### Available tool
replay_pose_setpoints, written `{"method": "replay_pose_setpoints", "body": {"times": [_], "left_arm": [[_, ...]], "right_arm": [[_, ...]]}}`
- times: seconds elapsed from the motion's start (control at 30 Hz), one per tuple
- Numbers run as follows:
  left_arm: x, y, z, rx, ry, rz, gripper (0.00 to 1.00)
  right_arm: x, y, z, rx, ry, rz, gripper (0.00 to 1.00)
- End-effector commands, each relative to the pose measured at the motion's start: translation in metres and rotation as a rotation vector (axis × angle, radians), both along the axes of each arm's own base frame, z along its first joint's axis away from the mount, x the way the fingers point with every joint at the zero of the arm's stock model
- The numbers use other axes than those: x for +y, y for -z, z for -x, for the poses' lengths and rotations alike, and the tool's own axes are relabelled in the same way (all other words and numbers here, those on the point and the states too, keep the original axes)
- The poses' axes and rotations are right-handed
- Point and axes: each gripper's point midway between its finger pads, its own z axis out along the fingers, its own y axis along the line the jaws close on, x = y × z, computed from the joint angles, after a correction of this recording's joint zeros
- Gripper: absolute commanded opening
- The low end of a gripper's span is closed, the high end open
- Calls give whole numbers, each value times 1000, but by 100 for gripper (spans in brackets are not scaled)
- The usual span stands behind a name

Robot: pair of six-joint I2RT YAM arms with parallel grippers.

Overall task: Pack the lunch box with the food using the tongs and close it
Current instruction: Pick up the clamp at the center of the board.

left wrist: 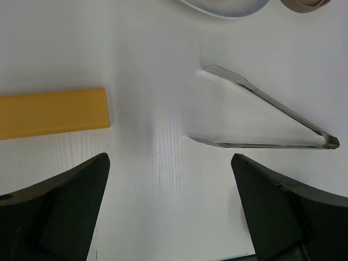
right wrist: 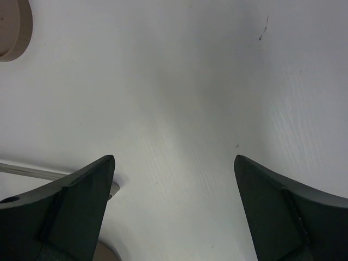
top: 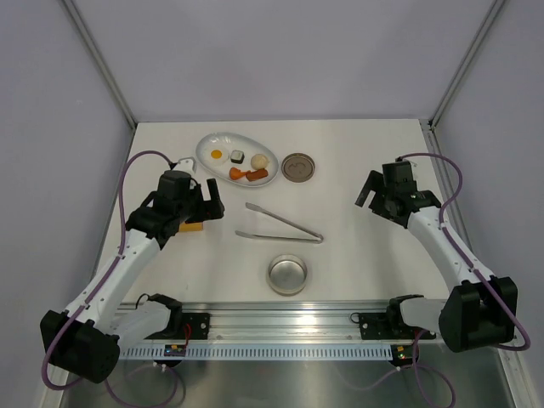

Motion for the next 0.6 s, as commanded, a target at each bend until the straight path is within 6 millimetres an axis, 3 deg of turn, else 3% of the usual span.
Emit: {"method": "replay_pose_setpoints", "body": {"times": [0.0, 0.33, 0.47, 0.57], "left_arm": [[-2, -28, -7, -79, 17, 4, 99], [-10, -21, 4, -45, 81, -5, 99], [-21, -12, 15, -16, 111, 4, 99], [-26, -2, 21, 20, 101, 33, 99]], "right_arm": [[1, -17, -4, -82, 6, -23, 100], [15, -20, 3, -81, -117, -25, 100], [37, -23, 2, -59, -227, 11, 99], [69, -19, 3, -16, -360, 81, 99]]}}
